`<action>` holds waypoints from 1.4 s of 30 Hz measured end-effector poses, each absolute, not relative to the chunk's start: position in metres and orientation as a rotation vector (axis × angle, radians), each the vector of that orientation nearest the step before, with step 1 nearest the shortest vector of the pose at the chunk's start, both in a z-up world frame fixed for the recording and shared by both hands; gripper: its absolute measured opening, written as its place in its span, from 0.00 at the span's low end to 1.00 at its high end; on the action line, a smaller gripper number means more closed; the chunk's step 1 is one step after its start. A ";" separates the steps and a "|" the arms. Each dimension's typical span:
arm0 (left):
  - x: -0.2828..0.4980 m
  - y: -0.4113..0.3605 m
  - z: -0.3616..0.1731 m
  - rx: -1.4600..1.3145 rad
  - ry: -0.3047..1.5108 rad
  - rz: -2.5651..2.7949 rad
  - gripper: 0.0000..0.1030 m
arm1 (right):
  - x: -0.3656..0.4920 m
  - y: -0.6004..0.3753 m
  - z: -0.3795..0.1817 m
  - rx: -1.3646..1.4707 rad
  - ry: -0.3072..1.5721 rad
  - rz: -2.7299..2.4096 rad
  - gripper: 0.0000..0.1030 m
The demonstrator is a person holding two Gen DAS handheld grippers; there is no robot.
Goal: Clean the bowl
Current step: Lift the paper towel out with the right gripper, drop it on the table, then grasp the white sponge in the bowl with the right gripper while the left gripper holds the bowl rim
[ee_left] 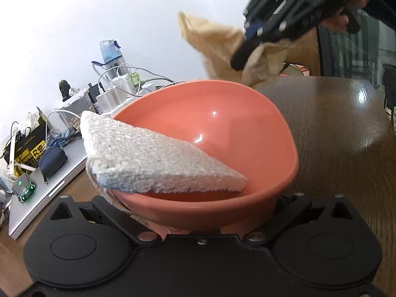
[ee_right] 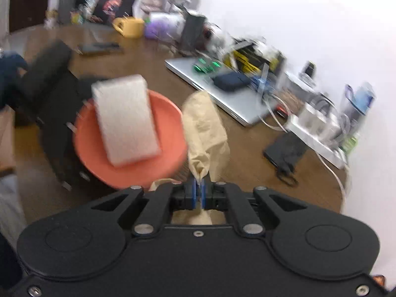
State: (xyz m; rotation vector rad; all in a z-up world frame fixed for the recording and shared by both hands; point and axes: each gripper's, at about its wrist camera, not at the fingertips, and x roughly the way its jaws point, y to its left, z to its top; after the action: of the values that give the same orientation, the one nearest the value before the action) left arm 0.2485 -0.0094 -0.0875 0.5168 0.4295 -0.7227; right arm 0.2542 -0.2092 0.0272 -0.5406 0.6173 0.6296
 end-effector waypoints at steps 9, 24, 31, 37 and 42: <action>0.251 -0.004 -0.086 0.457 0.483 -0.624 0.98 | 0.300 -0.229 -0.018 -0.497 0.707 0.540 0.29; 0.260 0.002 -0.079 0.415 0.521 -0.640 0.98 | 0.259 -0.197 0.065 -0.545 0.438 0.732 0.79; 0.255 -0.003 -0.080 0.450 0.492 -0.621 0.98 | 0.244 -0.103 0.039 -0.734 0.340 0.911 0.79; 0.249 -0.006 -0.080 0.462 0.479 -0.624 0.98 | 0.243 -0.078 0.032 -0.763 0.329 1.000 0.79; 0.244 -0.010 -0.081 0.473 0.471 -0.623 0.98 | 0.275 -0.082 0.037 -0.698 0.392 1.150 0.79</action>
State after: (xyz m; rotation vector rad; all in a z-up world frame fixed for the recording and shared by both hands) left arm 0.2444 -0.0096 -0.0811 0.4727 0.4709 -0.6232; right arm 0.2754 -0.0823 0.0373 -0.6978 0.3924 1.1500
